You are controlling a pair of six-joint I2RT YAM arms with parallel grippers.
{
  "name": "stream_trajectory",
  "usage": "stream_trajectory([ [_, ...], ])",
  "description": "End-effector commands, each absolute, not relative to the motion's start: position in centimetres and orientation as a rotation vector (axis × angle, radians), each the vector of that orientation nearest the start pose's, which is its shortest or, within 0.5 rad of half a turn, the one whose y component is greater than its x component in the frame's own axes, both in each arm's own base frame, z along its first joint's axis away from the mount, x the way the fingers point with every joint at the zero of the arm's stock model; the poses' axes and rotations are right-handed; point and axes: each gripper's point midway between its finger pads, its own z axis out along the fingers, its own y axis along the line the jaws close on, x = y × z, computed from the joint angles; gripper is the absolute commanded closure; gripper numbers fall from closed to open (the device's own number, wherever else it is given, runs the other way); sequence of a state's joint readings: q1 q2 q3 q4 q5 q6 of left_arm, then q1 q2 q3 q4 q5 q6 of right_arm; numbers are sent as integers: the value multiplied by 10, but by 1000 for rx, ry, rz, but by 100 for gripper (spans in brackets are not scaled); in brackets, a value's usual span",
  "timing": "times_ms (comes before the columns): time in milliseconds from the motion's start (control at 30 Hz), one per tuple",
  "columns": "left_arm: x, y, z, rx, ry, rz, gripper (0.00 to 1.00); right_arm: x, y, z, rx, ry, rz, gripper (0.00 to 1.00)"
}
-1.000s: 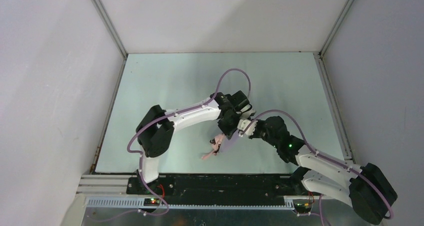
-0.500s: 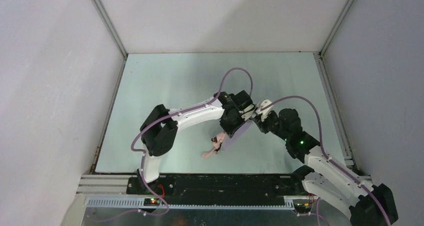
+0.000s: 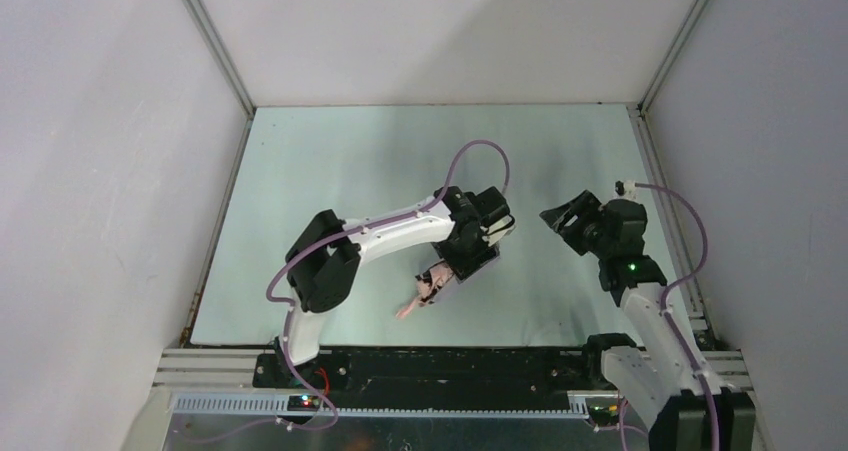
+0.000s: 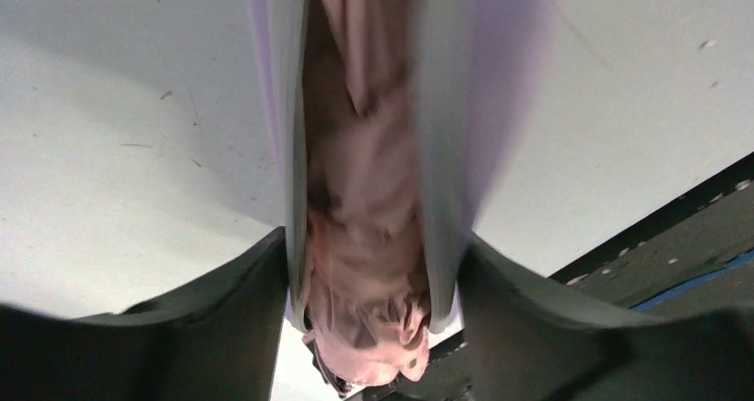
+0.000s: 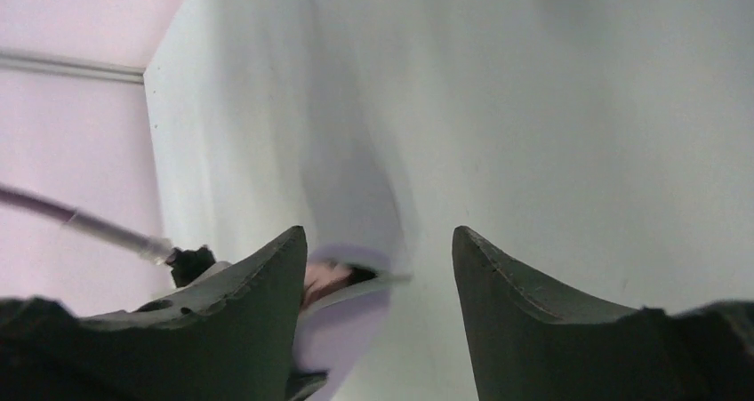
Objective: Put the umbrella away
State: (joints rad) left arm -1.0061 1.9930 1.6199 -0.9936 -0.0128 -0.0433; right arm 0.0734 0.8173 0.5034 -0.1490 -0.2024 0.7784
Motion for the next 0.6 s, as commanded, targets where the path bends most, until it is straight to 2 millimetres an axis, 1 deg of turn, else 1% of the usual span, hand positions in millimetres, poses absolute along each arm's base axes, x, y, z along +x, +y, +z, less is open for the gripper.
stream_trajectory([
  [0, 201, -320, 74, 1378, 2671, -124, 25, 280, 105, 141, 1081, 2072, 1015, 34],
  [33, 202, -324, 78, 1354, 2673, -158, 21, 279, 106, 133, 1151, 2074, 1031, 32],
  [67, 200, -329, 81, 1345, 2676, -216, 19, 282, 109, 134, 1277, 2031, 1095, 32],
  [100, 202, -331, 83, 1316, 2684, -252, 16, 278, 111, 121, 1356, 2028, 1120, 31],
  [133, 200, -337, 85, 1306, 2687, -320, 15, 285, 116, 126, 1462, 1952, 1219, 31],
  [167, 202, -336, 86, 1270, 2700, -355, 15, 281, 118, 113, 1536, 1939, 1243, 32],
  [200, 200, -343, 87, 1260, 2696, -433, 14, 286, 122, 114, 1626, 1876, 1306, 33],
  [233, 201, -341, 86, 1233, 2712, -461, 14, 283, 123, 105, 1684, 1867, 1304, 36],
  [267, 200, -345, 86, 1226, 2709, -514, 14, 283, 125, 100, 1748, 1852, 1291, 37],
  [300, 200, -343, 84, 1216, 2719, -527, 14, 286, 123, 98, 1771, 1836, 1264, 37],
  [333, 199, -345, 84, 1217, 2715, -552, 15, 280, 128, 91, 1818, 1867, 1228, 37],
  [367, 197, -343, 81, 1224, 2721, -562, 15, 277, 126, 85, 1868, 1878, 1157, 37],
  [400, 197, -343, 80, 1227, 2719, -569, 16, 273, 131, 80, 1906, 1897, 1132, 36],
  [467, 195, -341, 74, 1238, 2730, -575, 17, 269, 136, 72, 1989, 1911, 1085, 36],
  [500, 193, -339, 71, 1242, 2739, -574, 18, 265, 138, 64, 2049, 1922, 1058, 35],
  [567, 192, -336, 67, 1247, 2744, -567, 18, 260, 141, 55, 2106, 1938, 1016, 35],
])
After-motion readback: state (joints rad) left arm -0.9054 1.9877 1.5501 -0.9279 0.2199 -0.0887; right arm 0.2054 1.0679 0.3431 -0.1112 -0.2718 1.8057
